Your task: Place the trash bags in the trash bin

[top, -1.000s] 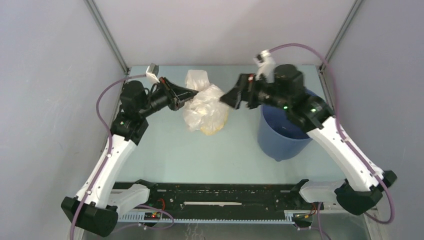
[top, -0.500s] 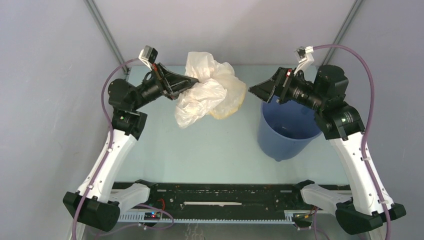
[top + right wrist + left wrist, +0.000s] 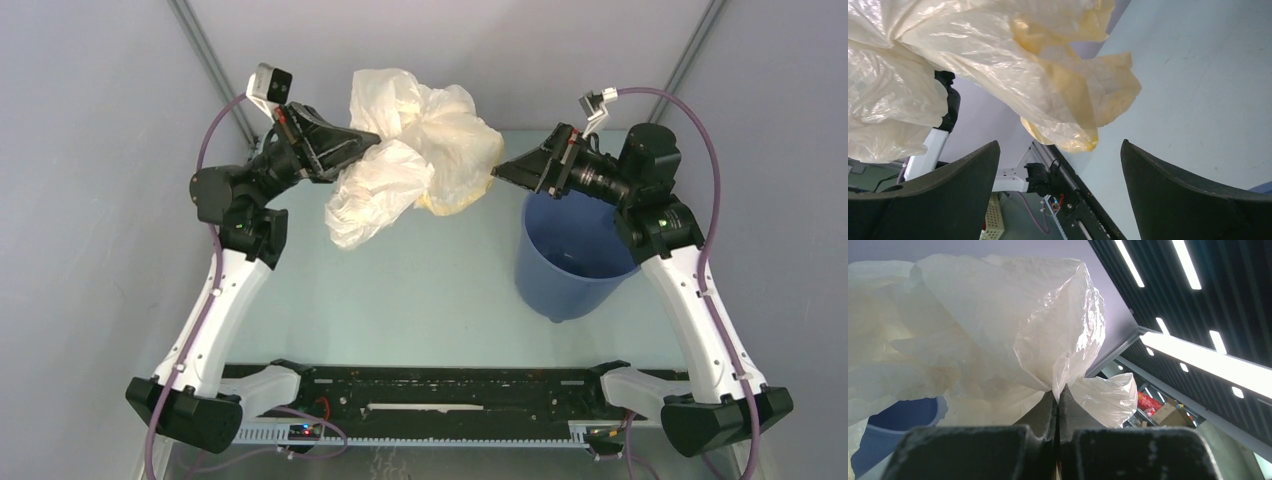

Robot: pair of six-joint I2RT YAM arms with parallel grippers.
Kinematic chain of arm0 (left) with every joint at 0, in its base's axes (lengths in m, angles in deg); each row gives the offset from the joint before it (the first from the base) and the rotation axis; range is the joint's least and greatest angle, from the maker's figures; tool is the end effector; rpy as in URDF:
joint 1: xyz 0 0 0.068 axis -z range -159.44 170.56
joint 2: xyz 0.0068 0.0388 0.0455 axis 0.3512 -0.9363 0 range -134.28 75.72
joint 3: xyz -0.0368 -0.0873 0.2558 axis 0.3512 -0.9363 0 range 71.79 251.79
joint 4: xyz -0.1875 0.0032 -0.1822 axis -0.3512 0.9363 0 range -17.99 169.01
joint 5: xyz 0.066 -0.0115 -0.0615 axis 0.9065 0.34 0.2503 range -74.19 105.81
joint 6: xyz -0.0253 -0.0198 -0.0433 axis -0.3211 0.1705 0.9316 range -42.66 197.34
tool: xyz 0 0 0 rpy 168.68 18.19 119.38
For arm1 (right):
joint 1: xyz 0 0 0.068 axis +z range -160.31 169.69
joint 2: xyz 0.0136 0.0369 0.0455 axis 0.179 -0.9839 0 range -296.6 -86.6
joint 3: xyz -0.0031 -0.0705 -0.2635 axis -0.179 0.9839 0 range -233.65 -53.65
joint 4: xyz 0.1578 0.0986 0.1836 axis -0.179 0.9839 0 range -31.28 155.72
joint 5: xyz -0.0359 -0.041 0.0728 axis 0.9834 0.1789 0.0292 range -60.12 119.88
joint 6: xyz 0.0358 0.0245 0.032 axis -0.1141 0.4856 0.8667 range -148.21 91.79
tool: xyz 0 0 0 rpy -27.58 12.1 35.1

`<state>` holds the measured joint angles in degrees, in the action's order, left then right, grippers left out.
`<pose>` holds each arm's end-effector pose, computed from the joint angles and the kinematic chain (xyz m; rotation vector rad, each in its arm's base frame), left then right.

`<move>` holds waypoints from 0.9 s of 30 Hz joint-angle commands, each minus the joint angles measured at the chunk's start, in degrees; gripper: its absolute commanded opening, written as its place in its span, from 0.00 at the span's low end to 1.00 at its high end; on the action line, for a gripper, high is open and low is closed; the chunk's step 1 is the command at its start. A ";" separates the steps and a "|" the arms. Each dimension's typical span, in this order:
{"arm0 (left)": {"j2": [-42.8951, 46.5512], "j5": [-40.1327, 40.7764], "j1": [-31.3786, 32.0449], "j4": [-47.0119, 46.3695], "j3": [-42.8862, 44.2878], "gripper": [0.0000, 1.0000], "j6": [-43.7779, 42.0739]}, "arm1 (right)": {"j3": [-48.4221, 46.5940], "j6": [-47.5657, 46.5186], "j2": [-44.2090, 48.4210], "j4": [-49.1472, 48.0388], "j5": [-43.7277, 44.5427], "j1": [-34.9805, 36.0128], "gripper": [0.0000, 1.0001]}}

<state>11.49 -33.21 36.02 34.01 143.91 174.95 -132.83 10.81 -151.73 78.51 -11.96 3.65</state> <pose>0.1928 -0.0811 0.5142 0.1703 1.3314 -2.0594 0.2195 0.0789 0.4606 -0.2072 1.8063 1.2814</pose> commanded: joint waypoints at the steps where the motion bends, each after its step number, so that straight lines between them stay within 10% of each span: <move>1: 0.86 1.13 -0.34 -8.02 2.80 0.00 5.27 | 0.99 4.50 0.73 -7.05 -3.12 -0.07 1.00; 15: 0.75 3.49 -0.25 -16.90 -1.28 0.00 12.15 | 2.60 19.77 -1.80 -27.00 -7.39 4.66 0.83; 27: 1.30 3.59 -2.86 -15.56 -6.34 0.03 12.96 | 4.21 15.13 3.89 -21.71 -5.89 1.05 0.12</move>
<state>11.97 -29.86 35.65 18.75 140.37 186.97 -128.59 29.26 -151.51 53.99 -18.30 7.08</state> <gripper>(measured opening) 0.007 0.203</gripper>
